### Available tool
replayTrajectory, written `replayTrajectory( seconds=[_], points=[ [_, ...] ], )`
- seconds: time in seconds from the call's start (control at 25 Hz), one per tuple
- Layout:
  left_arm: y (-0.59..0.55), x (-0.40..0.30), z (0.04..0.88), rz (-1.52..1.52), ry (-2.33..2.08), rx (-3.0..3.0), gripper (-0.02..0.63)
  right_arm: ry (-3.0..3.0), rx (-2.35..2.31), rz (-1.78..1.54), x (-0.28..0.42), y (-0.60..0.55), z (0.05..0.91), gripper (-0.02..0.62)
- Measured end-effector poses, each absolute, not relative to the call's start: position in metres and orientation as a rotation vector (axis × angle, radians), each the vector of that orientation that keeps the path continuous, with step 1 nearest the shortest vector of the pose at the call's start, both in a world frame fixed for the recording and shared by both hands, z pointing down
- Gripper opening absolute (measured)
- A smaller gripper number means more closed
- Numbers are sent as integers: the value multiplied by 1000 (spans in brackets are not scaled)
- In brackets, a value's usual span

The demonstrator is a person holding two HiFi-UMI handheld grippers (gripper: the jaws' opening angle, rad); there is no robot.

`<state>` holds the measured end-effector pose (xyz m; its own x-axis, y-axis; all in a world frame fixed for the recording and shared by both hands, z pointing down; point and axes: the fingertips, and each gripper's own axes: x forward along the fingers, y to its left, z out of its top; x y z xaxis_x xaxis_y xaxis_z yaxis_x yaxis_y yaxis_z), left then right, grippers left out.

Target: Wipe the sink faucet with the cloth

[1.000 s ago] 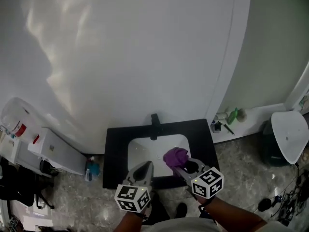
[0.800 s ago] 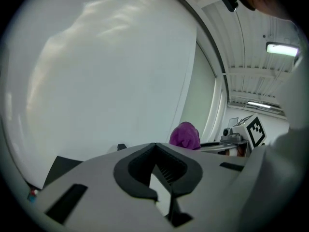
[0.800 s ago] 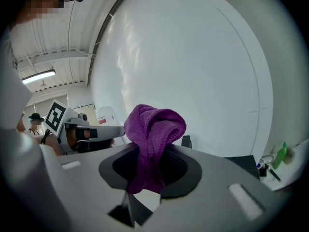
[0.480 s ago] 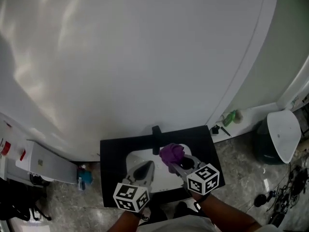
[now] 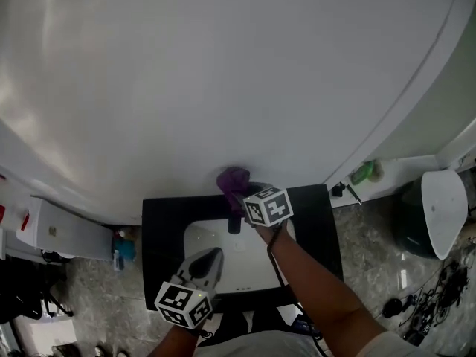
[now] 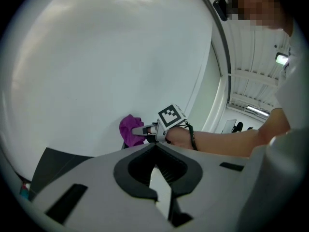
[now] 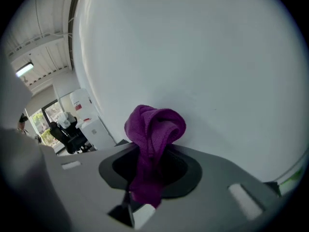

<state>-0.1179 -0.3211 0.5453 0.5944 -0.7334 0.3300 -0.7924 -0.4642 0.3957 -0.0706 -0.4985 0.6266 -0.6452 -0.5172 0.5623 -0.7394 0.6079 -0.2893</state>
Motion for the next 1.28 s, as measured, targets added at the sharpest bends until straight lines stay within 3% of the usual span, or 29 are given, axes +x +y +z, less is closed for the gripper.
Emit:
replayTrajectory(
  seconds=[0.4,0.56,0.72,1.04,1.28],
  points=[
    [-344,-124,548,119,-1266,2269,6,-2400,872,779,-55,-398,657,103],
    [-350,-120,538,127,-1275,2290,6,-2496,955,651,-55,-463,612,103],
    [-353,-121,543,152,-1295,2277,6,-2464,937,627,-69,-509,620,103],
    [-360,-138,548,154,-1323,2250,6,-2397,774,769,-63,-365,680,103],
    [-362,-138,543,179,-1341,2255,6,-2378,833,609,-90,-424,703,104]
  ],
)
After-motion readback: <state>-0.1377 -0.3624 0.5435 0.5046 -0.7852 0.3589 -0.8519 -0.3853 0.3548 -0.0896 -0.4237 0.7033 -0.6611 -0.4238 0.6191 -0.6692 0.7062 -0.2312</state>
